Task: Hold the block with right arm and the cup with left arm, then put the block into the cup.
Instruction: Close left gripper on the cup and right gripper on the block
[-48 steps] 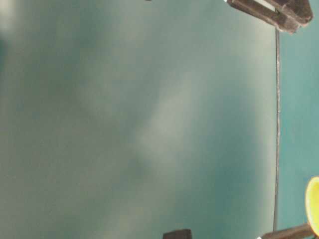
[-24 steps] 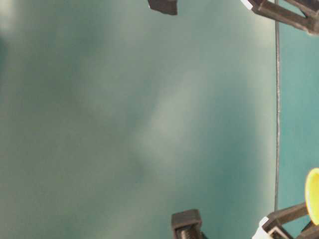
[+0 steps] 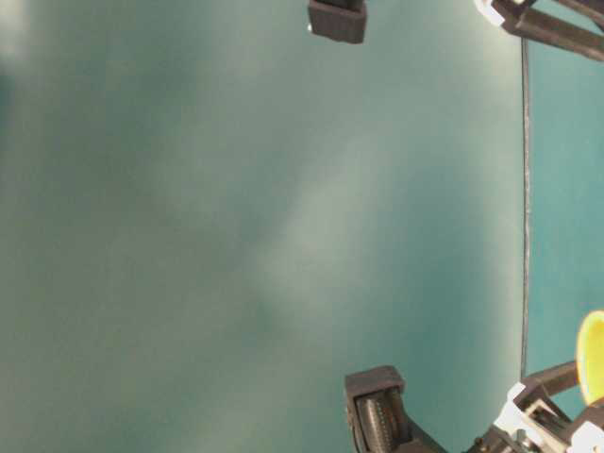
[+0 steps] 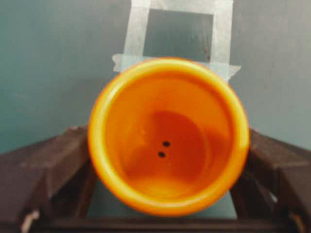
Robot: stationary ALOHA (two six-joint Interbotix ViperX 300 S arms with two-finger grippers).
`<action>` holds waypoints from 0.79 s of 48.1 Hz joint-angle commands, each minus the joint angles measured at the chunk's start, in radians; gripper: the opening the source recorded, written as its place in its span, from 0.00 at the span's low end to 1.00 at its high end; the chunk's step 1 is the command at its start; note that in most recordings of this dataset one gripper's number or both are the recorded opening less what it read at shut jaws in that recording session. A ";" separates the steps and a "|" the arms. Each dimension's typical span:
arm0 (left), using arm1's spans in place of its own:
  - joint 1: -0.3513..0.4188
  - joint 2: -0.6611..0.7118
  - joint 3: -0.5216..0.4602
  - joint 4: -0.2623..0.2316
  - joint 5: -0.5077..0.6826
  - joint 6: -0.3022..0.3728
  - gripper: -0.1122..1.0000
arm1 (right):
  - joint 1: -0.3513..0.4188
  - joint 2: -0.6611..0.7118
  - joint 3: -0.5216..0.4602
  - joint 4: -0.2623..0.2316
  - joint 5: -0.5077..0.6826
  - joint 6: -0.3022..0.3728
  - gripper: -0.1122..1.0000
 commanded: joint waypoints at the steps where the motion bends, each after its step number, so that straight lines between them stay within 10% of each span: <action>1: 0.005 -0.017 -0.003 0.000 -0.003 0.006 0.80 | -0.002 -0.009 -0.020 -0.002 -0.008 0.000 0.62; 38: 0.005 -0.041 0.003 -0.002 -0.003 0.009 0.68 | 0.014 0.075 -0.055 -0.002 -0.011 0.003 0.61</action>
